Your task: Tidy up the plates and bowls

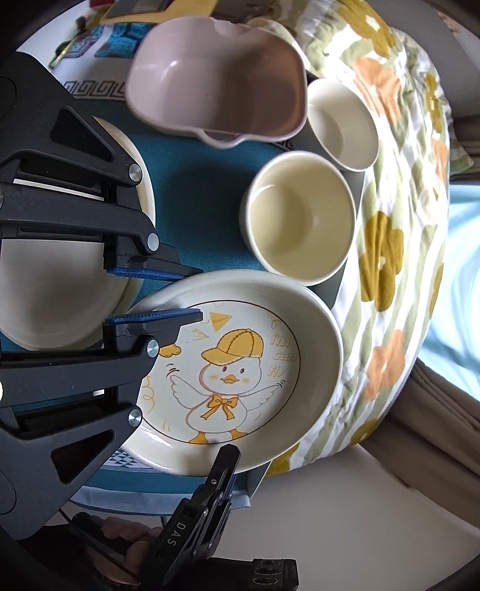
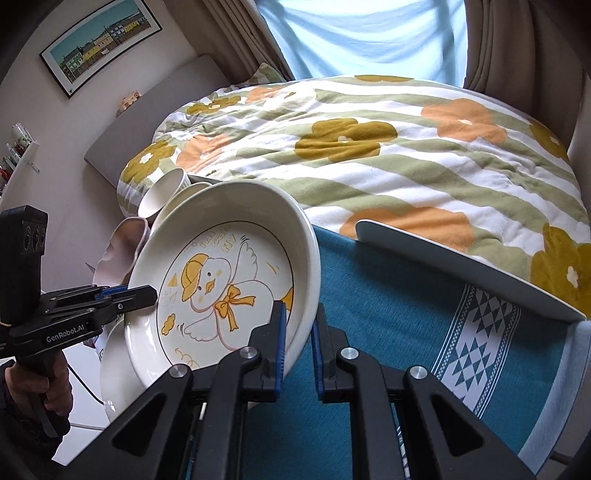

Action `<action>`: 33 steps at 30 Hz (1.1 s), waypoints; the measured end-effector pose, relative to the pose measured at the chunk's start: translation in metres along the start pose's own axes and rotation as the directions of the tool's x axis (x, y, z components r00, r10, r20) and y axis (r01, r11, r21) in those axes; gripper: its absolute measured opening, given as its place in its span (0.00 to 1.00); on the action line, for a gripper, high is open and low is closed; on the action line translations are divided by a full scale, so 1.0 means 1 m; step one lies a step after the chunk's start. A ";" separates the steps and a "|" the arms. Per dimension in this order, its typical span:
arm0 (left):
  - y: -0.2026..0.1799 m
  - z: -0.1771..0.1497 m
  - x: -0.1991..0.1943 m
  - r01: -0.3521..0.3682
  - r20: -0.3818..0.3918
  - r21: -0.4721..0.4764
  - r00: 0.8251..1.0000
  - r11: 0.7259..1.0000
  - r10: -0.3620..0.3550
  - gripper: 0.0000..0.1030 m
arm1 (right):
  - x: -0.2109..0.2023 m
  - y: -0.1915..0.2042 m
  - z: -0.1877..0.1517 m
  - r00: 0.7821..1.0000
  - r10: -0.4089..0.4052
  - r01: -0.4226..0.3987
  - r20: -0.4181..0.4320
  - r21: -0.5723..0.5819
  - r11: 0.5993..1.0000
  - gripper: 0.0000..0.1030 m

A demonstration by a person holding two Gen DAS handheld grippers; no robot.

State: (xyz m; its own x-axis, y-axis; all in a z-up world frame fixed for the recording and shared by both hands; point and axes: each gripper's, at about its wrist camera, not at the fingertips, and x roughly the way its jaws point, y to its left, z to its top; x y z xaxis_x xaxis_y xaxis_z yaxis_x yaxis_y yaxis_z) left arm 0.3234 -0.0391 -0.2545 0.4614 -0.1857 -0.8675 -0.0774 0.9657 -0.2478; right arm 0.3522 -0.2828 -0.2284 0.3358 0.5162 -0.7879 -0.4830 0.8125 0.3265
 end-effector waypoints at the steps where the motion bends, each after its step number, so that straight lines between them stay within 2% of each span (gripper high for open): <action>1: 0.003 -0.003 -0.009 0.008 0.006 0.014 1.000 1.000 -0.008 0.12 | -0.006 0.008 -0.004 1.000 -0.009 0.009 0.011 0.008 1.000 0.11; 7: 0.029 -0.028 -0.053 0.051 0.010 0.101 0.999 0.994 -0.052 0.12 | -0.030 0.063 -0.037 0.996 -0.075 0.071 0.058 0.069 0.995 0.11; 14: 0.069 -0.069 -0.078 0.077 -0.033 0.180 0.997 0.981 -0.072 0.12 | -0.028 0.116 -0.090 0.991 -0.115 0.103 0.062 0.166 0.981 0.11; 23: 0.099 -0.113 -0.063 0.093 -0.128 0.208 0.989 0.974 -0.068 0.12 | -0.008 0.148 -0.141 0.989 -0.145 0.139 0.002 0.257 0.956 0.12; 33: 0.095 -0.121 -0.036 0.066 -0.154 0.258 0.988 0.964 -0.026 0.13 | 0.006 0.150 -0.150 0.981 -0.194 0.194 -0.026 0.266 0.944 0.12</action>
State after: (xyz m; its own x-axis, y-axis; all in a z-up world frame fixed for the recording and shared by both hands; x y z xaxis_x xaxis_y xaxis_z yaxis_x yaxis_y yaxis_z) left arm 0.1920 0.0375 -0.2988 0.3218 -0.2366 -0.9168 0.1834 0.9655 -0.1848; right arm 0.1610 -0.1985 -0.2624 0.4024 0.3414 -0.8494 -0.1759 0.9394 0.2942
